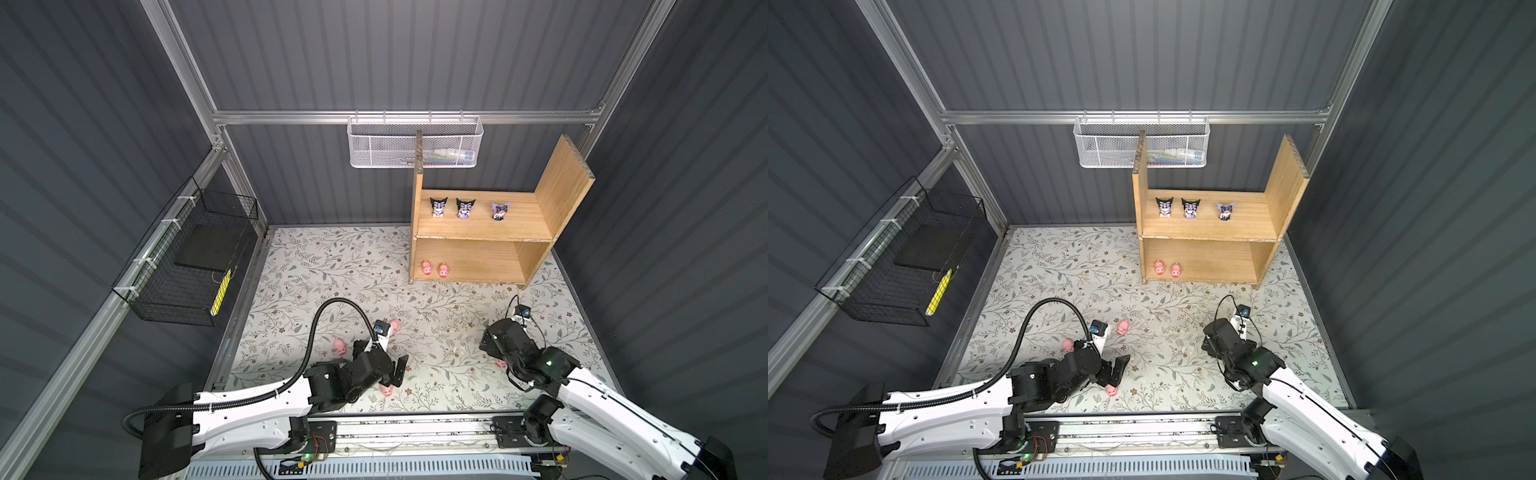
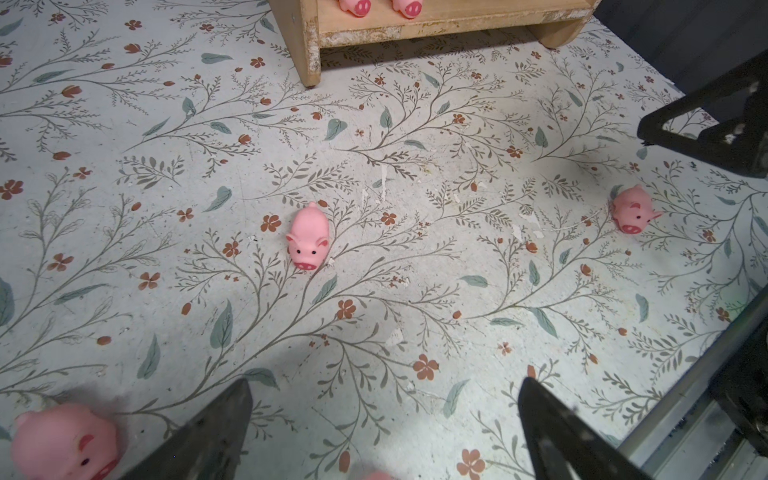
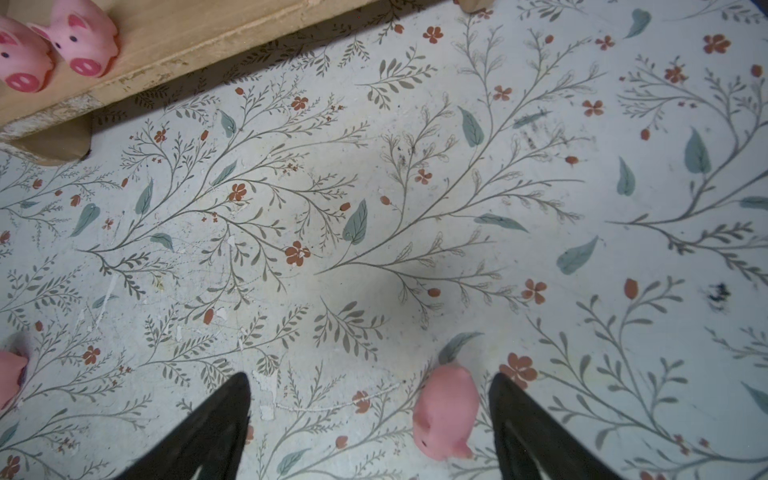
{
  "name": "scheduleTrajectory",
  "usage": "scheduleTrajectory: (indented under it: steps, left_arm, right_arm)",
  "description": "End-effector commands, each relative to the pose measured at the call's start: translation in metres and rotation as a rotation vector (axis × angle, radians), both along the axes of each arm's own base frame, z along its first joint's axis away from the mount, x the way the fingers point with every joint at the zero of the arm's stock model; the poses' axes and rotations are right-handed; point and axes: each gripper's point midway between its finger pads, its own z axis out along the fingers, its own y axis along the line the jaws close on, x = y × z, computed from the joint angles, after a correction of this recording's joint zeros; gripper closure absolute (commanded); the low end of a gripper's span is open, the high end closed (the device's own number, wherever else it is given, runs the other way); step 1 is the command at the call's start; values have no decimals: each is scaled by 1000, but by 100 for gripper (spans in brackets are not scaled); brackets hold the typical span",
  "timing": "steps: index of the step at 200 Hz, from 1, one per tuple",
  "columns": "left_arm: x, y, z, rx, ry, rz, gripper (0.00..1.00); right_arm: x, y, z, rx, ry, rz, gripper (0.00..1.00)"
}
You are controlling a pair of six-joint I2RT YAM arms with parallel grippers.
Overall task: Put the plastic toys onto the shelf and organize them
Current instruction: 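Withdraw the right gripper from the shelf toward a pig nearer the robot, then lower the right gripper onto that pink pig and close on it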
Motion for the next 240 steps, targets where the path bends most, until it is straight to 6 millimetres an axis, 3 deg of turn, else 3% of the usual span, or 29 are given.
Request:
scheduleTrajectory:
  steps: [1,50,150,240]
  left_arm:
    - [0,-8,10,-39,0,-7,0]
    - [-1,-7,8,-25,-4,-18,0]
    - [1,11,5,20,-46,4,0]
    - [4,15,5,36,-77,7,0]
  right_arm:
    - [-12,-6,-12,41,31,-56,14]
    - [-24,-10,-24,39,113,-94,17]
    - [-24,-2,-48,61,221,-110,28]
    - [-22,-12,-66,101,298,-156,28]
